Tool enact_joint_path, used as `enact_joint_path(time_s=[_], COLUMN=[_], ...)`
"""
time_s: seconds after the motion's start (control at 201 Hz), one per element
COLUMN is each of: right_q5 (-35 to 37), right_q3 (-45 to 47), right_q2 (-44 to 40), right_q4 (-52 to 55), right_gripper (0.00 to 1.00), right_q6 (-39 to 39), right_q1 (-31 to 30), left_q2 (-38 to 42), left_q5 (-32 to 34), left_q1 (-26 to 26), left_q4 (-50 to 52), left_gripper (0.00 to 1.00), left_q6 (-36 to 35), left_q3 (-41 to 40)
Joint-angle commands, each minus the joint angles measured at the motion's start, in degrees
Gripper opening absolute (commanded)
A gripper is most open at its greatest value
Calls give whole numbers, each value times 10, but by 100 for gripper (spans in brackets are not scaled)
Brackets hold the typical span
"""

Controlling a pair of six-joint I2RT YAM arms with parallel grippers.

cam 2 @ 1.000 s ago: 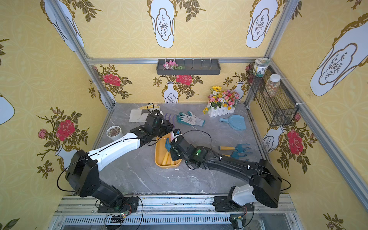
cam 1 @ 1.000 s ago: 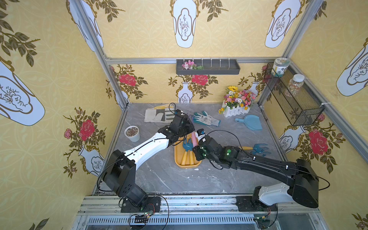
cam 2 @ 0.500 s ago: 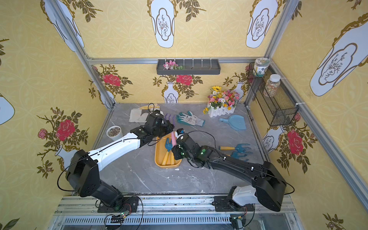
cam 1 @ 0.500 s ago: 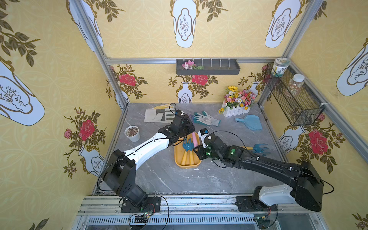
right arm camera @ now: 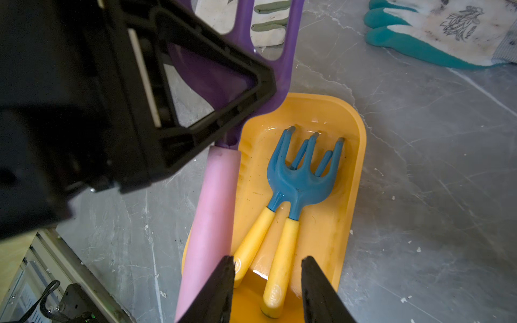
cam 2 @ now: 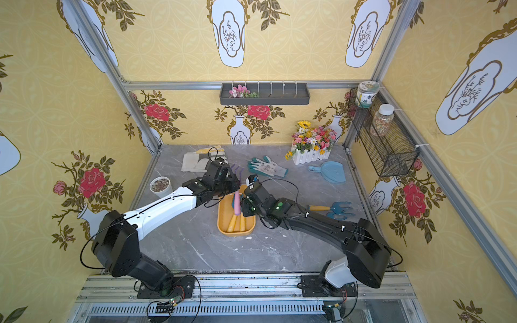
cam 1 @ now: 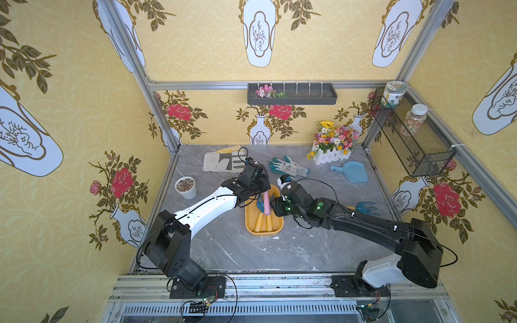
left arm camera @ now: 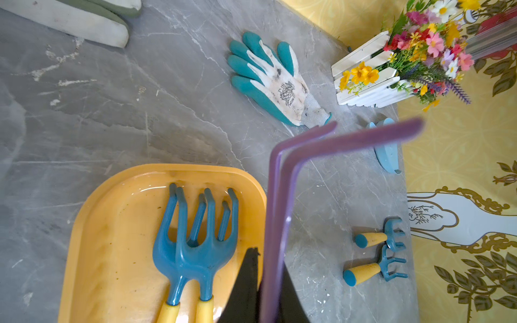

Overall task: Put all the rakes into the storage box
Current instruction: Pick up the rake at the center of the board.

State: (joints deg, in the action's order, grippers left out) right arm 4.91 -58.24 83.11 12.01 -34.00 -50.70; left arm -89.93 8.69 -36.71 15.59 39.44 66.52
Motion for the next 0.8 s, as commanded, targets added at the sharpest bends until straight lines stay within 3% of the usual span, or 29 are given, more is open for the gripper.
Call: enact_joint_path(time_s=[0.0, 0.199, 0.518, 0.578, 0.682, 0.792], right_q5=[-25, -50, -87, -86, -76, -75], right_q3=[-9, -9, -19, -20, -15, -13], right_q2=[-3, -22, 33, 38, 36, 38], right_q4=[-30, -34, -44, -46, -50, -55], right_gripper=[48, 51, 51, 48, 34, 30], right_q6=[19, 35, 38, 38, 32, 32], right_q1=[-5, -9, -10, -10, -10, -9], left_q2=[-1, -8, 17, 21, 25, 22], left_q5=[3, 0, -8, -9, -13, -20], left_q1=[0, 0, -1, -1, -1, -1], left_q4=[-4, -5, -19, -23, -27, -34], left_gripper=[4, 3, 3, 3, 3, 3], left_q6=[-3, -7, -4, -3, -4, -5], left_q3=[-3, 1, -19, -22, -24, -22])
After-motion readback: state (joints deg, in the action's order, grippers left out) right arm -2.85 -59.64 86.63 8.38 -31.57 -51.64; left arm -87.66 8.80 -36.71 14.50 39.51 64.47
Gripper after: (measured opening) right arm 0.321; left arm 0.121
